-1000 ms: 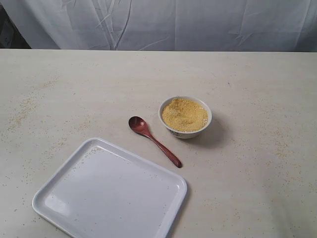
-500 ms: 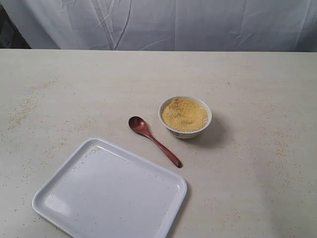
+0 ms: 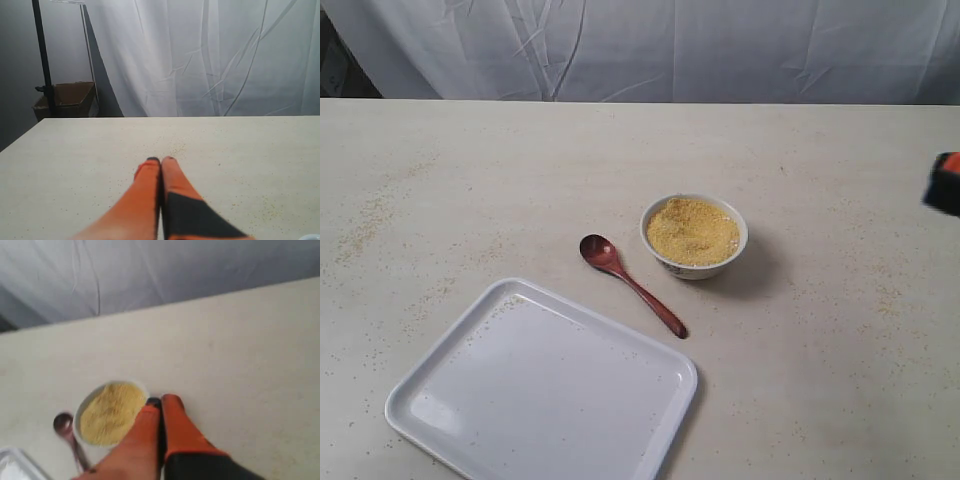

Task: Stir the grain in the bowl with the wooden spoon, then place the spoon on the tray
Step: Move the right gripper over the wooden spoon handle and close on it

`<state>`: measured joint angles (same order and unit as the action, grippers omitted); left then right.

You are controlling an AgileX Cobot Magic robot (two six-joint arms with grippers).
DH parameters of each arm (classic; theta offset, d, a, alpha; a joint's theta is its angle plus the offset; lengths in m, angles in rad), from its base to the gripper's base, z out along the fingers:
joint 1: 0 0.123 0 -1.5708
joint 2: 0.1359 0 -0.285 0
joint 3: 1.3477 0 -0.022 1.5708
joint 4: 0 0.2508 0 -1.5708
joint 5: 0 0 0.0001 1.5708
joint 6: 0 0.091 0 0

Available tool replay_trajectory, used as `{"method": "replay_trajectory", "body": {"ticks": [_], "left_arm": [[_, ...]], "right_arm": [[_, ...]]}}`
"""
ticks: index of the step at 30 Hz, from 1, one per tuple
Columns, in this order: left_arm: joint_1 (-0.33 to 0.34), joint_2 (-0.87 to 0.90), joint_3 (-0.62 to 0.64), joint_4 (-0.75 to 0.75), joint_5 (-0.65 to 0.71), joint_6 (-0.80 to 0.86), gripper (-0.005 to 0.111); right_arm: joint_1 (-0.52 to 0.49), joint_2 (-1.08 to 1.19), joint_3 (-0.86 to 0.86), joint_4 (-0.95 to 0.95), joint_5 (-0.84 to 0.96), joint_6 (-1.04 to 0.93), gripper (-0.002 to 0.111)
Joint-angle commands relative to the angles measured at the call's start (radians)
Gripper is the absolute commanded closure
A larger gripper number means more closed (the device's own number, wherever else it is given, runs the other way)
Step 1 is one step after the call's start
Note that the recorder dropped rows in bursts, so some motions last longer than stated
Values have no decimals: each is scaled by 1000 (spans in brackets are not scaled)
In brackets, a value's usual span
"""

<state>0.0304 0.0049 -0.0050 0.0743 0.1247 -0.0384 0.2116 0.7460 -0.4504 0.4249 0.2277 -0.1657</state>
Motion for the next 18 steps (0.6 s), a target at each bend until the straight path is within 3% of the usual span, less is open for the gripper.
{"method": "replay_trajectory", "body": {"ticks": [1, 8, 10, 18], "left_arm": [[-5, -5, 5, -2, 1, -3, 106], [-5, -5, 5, -2, 1, -3, 106], [-5, -5, 5, -2, 1, -3, 106], [-5, -5, 5, -2, 1, -3, 106]], "right_arm": [[182, 240, -55, 102, -2, -156, 109], [444, 641, -183, 76, -96, -156, 109], [479, 748, -232, 76, -96, -156, 103], [500, 1025, -456, -15, -30, -156, 39]]}}
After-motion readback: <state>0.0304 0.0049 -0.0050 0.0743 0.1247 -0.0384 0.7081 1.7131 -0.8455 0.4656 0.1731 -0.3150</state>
